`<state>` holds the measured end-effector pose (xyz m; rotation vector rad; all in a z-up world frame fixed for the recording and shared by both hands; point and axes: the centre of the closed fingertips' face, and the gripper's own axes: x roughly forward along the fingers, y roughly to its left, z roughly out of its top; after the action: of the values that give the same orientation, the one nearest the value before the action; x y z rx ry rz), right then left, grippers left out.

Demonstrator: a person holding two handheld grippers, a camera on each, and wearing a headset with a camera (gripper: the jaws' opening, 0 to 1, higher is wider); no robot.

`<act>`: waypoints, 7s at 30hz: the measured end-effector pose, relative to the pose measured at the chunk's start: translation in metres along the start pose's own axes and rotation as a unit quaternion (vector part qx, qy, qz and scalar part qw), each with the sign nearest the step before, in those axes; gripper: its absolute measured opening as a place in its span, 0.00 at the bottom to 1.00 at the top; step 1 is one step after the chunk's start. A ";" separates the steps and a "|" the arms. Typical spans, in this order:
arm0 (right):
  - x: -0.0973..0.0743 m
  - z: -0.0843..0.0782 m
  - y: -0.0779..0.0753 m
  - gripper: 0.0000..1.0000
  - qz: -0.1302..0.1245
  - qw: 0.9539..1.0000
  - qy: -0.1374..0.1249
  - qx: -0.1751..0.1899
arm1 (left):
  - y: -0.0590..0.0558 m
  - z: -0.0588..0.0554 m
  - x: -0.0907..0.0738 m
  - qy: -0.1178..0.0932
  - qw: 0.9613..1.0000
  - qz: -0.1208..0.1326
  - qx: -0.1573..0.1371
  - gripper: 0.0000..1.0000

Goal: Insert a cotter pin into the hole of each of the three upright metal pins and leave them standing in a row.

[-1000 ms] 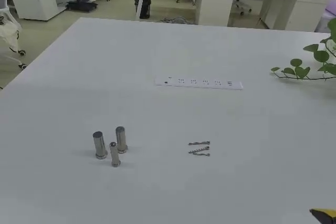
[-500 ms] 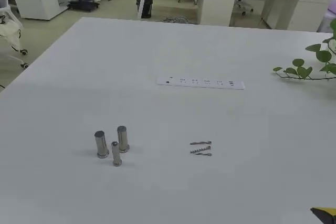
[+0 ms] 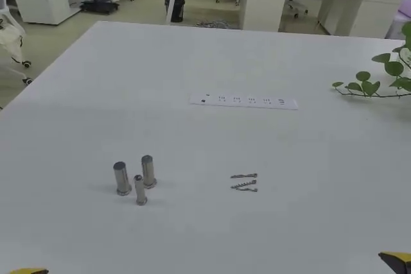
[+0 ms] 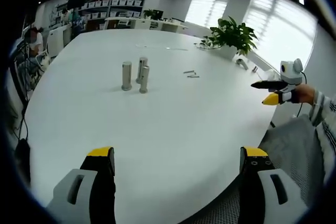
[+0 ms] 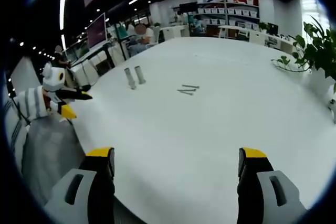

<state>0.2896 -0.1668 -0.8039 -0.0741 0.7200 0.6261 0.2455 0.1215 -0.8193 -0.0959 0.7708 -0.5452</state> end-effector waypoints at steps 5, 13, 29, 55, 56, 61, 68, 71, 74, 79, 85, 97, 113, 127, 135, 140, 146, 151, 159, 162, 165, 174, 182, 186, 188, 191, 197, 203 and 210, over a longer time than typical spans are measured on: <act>-0.002 0.003 0.001 0.99 -0.001 1.000 0.003 -0.009 | 0.003 0.003 0.000 -0.001 1.000 0.002 0.001 1.00; -0.003 0.005 0.000 0.99 -0.004 1.000 0.006 -0.013 | 0.000 0.004 0.004 0.003 1.000 -0.012 0.005 1.00; -0.003 0.002 -0.003 0.99 -0.015 1.000 0.004 0.002 | -0.002 0.009 0.013 0.006 0.999 -0.028 0.032 1.00; -0.003 -0.003 0.004 0.97 -0.011 1.000 0.014 0.014 | 0.015 0.023 0.038 0.018 0.997 -0.042 0.066 0.80; -0.002 -0.004 0.005 0.97 -0.009 1.000 0.017 0.016 | 0.016 0.025 0.038 0.015 0.997 -0.042 0.066 0.78; -0.001 -0.008 0.006 0.96 -0.011 1.000 0.023 0.009 | 0.022 0.034 0.043 0.007 0.997 -0.037 0.066 0.71; 0.001 -0.011 0.008 0.96 -0.010 1.000 0.026 0.012 | 0.027 0.045 0.050 0.003 0.997 -0.037 0.069 0.66; 0.001 -0.012 0.008 0.96 -0.009 1.000 0.027 0.010 | 0.029 0.050 0.054 0.000 0.997 -0.034 0.075 0.65; 0.001 -0.011 0.009 0.96 -0.005 1.000 0.019 0.021 | 0.030 0.054 0.058 -0.001 0.996 -0.034 0.079 0.60; 0.002 -0.008 0.008 0.96 -0.002 0.999 0.003 0.044 | 0.033 0.061 0.066 -0.003 0.995 -0.028 0.092 0.56; 0.002 -0.011 0.007 0.96 -0.005 0.999 0.008 0.041 | 0.036 0.069 0.077 -0.009 0.996 -0.020 0.092 0.49; 0.003 -0.010 0.010 0.97 -0.002 0.999 0.006 0.046 | 0.055 0.096 0.097 -0.056 0.993 0.037 0.094 0.32; 0.003 -0.011 0.010 0.96 -0.002 0.999 0.007 0.046 | 0.067 0.103 0.115 -0.064 0.994 0.052 0.071 0.23; 0.001 -0.014 0.008 0.95 -0.004 0.999 0.007 0.049 | 0.071 0.099 0.123 -0.052 0.994 0.048 0.080 0.22; 0.001 -0.015 0.010 0.95 -0.002 0.999 0.010 0.050 | 0.070 0.100 0.127 -0.058 0.994 0.049 0.078 0.20; 0.000 -0.017 0.009 0.94 -0.004 0.998 0.011 0.055 | 0.071 0.100 0.127 -0.056 0.994 0.049 0.075 0.15; 0.000 -0.018 0.009 0.94 -0.004 0.998 0.012 0.057 | 0.074 0.099 0.126 -0.060 0.994 0.056 0.074 0.13; 0.000 -0.019 0.010 0.92 -0.001 0.998 0.011 0.064 | 0.075 0.101 0.125 -0.066 0.993 0.059 0.078 0.12; 0.000 -0.018 0.011 0.90 0.001 0.998 0.011 0.067 | 0.072 0.104 0.125 -0.071 0.991 0.059 0.098 0.08; 0.000 -0.018 0.011 0.89 0.001 0.998 0.010 0.067 | 0.071 0.103 0.126 -0.073 0.992 0.053 0.091 0.08; -0.001 -0.018 0.011 0.89 0.001 0.998 0.010 0.068 | 0.071 0.103 0.125 -0.074 0.992 0.053 0.085 0.08; 0.000 -0.017 0.013 0.89 0.007 0.997 0.011 0.071 | 0.065 0.100 0.124 -0.068 0.992 0.047 0.091 0.07; 0.001 -0.016 0.014 0.88 0.010 0.998 0.010 0.069 | 0.071 0.098 0.119 -0.065 0.992 0.069 0.081 0.07; 0.002 -0.017 0.015 0.88 0.013 0.997 0.013 0.068 | 0.072 0.101 0.111 -0.073 0.991 0.082 0.077 0.07; 0.002 -0.017 0.016 0.88 0.014 0.998 0.011 0.068 | 0.069 0.103 0.107 -0.076 0.991 0.083 0.074 0.07; 0.003 -0.015 0.017 0.88 0.017 0.998 0.010 0.064 | 0.065 0.105 0.102 -0.080 0.991 0.082 0.075 0.07; 0.004 -0.012 0.021 0.88 0.024 0.998 0.004 0.060 | 0.059 0.107 0.093 -0.090 0.990 0.084 0.068 0.07; 0.004 -0.013 0.022 0.88 0.028 0.998 0.000 0.060 | 0.050 0.105 0.085 -0.091 0.990 0.081 0.073 0.07; 0.003 -0.011 0.022 0.88 0.029 0.998 -0.008 0.057 | 0.035 0.094 0.083 -0.079 0.990 0.081 0.085 0.07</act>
<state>0.2719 -0.1501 -0.8110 0.0572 0.7439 0.6399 0.3737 0.0998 -0.8138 0.0796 0.5686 -0.4413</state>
